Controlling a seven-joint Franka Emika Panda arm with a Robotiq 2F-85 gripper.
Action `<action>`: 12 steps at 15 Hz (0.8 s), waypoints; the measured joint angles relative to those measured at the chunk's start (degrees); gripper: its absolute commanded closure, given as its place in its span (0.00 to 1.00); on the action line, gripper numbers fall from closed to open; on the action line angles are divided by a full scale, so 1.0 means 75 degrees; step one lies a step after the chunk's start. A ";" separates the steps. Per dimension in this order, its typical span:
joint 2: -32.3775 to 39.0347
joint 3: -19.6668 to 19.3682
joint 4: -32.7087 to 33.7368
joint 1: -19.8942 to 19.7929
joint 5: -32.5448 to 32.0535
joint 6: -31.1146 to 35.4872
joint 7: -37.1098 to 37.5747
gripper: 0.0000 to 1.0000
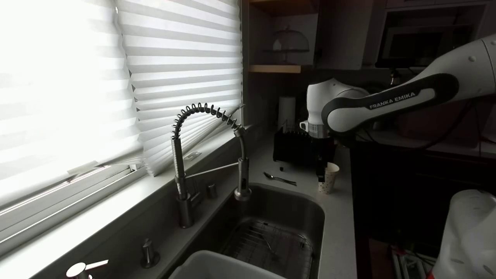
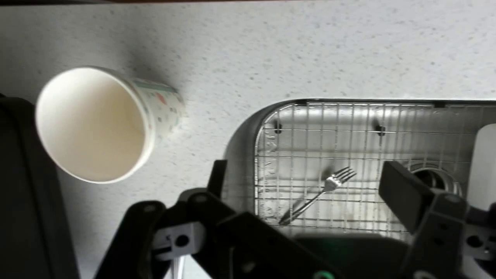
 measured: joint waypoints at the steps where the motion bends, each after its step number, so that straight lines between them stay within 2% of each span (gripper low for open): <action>1: 0.0001 -0.0135 -0.0009 -0.0162 -0.0158 0.0130 -0.0007 0.00; 6: -0.0007 -0.0829 -0.0086 -0.0738 -0.0285 0.0710 -0.0159 0.00; 9: -0.0002 -0.1070 -0.0208 -0.0916 -0.0285 0.0999 -0.0166 0.00; 12: 0.0014 -0.1227 -0.0427 -0.1008 -0.0281 0.1686 -0.0167 0.00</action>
